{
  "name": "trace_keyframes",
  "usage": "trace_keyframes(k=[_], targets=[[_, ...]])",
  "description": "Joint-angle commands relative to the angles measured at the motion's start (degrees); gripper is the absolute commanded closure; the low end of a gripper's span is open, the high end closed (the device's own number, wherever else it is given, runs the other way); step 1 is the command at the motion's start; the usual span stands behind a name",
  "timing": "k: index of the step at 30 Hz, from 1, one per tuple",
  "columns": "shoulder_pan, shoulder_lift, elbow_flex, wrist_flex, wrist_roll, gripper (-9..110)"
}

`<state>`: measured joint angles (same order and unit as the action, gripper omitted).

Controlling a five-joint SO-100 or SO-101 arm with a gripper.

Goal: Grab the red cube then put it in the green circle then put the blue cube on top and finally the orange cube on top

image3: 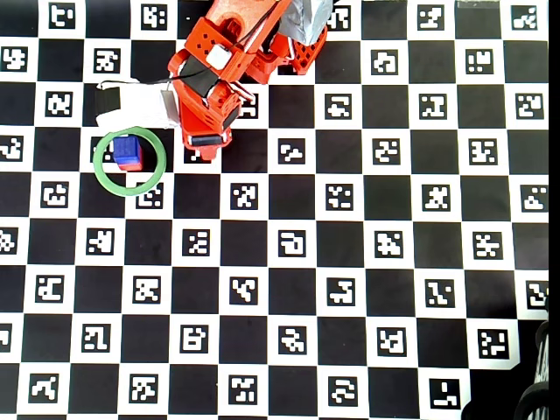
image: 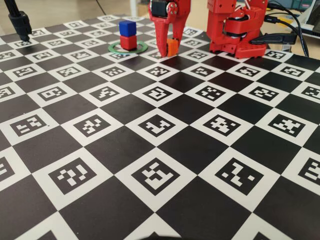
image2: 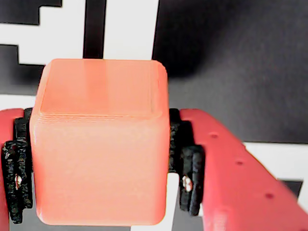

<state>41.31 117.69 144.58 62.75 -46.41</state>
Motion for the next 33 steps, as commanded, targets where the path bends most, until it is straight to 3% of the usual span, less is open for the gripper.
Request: trace_keyframes(k=[1, 18, 33], targets=[[0.2, 4.1, -8.4, 4.7, 0.6, 95], [4.3, -0.7, -35.4, 23.9, -4.3, 95], [11.4, -15.0, -56.1, 30.4, -10.6, 95]])
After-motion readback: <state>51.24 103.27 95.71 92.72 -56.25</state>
